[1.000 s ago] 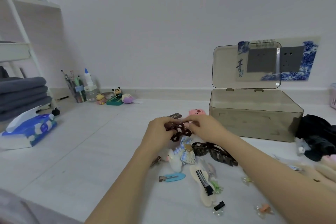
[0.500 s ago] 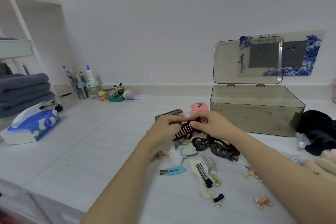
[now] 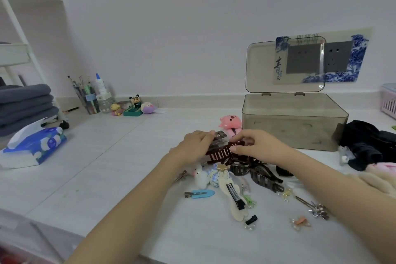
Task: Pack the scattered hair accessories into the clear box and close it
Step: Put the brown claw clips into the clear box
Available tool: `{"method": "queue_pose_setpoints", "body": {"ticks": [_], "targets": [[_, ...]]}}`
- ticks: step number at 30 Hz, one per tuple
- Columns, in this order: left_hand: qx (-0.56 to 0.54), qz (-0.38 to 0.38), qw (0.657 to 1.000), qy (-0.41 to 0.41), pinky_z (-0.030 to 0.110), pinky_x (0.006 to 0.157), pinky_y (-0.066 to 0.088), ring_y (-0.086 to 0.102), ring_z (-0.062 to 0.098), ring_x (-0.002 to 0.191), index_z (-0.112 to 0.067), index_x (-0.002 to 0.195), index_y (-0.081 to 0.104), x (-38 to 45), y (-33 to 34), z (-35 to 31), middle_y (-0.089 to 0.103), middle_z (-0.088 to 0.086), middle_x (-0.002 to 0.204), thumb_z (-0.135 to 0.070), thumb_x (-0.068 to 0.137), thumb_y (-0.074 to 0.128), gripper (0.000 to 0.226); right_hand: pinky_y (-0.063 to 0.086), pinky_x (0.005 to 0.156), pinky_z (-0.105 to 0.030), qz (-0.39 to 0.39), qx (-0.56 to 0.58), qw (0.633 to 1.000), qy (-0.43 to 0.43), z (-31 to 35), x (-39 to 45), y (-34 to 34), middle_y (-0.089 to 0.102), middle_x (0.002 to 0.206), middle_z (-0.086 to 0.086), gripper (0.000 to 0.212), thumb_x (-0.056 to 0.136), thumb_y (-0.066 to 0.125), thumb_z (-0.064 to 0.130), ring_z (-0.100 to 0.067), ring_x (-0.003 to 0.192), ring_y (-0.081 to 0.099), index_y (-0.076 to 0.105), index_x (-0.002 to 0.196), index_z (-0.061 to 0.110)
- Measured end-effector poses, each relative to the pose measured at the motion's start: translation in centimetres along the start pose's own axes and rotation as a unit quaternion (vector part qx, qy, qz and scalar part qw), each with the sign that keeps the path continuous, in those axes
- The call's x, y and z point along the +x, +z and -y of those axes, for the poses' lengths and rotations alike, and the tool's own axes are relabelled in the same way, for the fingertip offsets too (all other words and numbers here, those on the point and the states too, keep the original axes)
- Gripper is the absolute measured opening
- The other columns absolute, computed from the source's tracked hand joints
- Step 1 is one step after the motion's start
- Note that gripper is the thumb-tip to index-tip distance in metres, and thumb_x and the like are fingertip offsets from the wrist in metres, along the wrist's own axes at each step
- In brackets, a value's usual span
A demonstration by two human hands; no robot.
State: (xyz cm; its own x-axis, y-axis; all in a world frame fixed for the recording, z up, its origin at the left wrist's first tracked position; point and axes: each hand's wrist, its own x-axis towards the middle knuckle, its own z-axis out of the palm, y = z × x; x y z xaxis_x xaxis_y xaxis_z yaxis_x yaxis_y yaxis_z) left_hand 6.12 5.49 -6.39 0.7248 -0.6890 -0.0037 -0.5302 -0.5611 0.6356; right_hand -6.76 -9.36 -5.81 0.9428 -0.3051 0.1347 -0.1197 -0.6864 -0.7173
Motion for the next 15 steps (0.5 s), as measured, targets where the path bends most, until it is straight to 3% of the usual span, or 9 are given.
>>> {"method": "queue_pose_setpoints", "body": {"ticks": [2,5,8,10,12,13,15], "targets": [[0.006,0.023,1.0,0.006,0.045,0.111,0.027,0.04,0.025,0.13,-0.018,0.13,0.052,-0.6,-0.1,-0.1,0.047,0.004,0.139,-0.057,0.097,0.018,0.062,0.039,0.083,-0.022,-0.005,0.008,1.0,0.009,-0.1,-0.7,-0.1,0.061,0.108,0.008,0.025,0.08,0.069,0.035,-0.009,0.098,0.055,0.063,0.103,0.028],[0.092,0.01,0.996,0.018,0.042,0.106,0.028,0.049,0.024,0.115,-0.022,0.116,0.063,-0.8,-0.1,-0.9,0.06,0.002,0.122,-0.066,0.09,0.011,0.073,0.042,0.07,-0.02,0.0,-0.004,1.0,0.023,-0.3,-1.8,-0.7,0.067,0.1,-0.005,0.028,0.078,0.072,0.034,-0.011,0.081,0.058,0.063,0.103,0.026],[0.111,-0.042,0.992,0.052,0.038,0.092,0.028,0.047,0.02,0.1,-0.017,0.106,0.064,1.2,-0.1,-2.6,0.058,0.001,0.107,-0.042,0.1,0.019,0.052,0.043,0.065,-0.021,0.013,0.009,0.999,0.036,-0.4,-2.3,-1.3,0.07,0.09,-0.006,0.026,0.077,0.072,0.036,-0.012,0.073,0.059,0.065,0.099,0.023],[0.038,-0.008,0.997,0.073,0.039,0.103,0.029,0.042,0.017,0.12,-0.023,0.122,0.057,3.4,0.3,-3.8,0.05,0.002,0.127,-0.029,0.098,0.023,0.043,0.044,0.066,-0.022,-0.006,0.008,0.999,0.033,-0.5,-2.0,-1.5,0.069,0.086,-0.002,0.024,0.079,0.069,0.039,-0.011,0.072,0.058,0.068,0.096,0.022],[0.035,0.047,0.996,0.071,0.042,0.118,0.014,0.018,0.018,0.145,-0.022,0.143,0.039,5.3,1.0,-4.8,0.028,0.004,0.155,-0.03,0.095,0.018,0.054,0.042,0.064,-0.019,-0.037,-0.008,0.999,0.034,-0.7,-1.3,-1.7,0.068,0.091,-0.001,0.02,0.084,0.063,0.039,-0.008,0.071,0.056,0.068,0.096,0.024],[0.058,0.067,0.994,0.068,0.042,0.12,0.008,0.007,0.02,0.148,-0.023,0.146,0.033,6.4,1.5,-4.8,0.018,0.004,0.159,-0.03,0.096,0.017,0.054,0.041,0.06,-0.017,-0.045,-0.016,0.998,0.038,-0.8,-0.9,-1.7,0.067,0.093,-0.001,0.02,0.086,0.06,0.038,-0.006,0.068,0.055,0.068,0.099,0.025],[0.06,0.083,0.993,0.057,0.043,0.12,0.01,0.009,0.024,0.148,-0.031,0.137,0.047,8.3,2.3,-4.7,0.02,0.007,0.158,-0.033,0.097,0.02,0.049,0.036,0.054,-0.014,-0.042,-0.032,0.998,0.045,-1.0,-0.2,-1.9,0.065,0.097,-0.001,0.022,0.089,0.055,0.036,-0.002,0.064,0.051,0.065,0.107,0.028]]}}
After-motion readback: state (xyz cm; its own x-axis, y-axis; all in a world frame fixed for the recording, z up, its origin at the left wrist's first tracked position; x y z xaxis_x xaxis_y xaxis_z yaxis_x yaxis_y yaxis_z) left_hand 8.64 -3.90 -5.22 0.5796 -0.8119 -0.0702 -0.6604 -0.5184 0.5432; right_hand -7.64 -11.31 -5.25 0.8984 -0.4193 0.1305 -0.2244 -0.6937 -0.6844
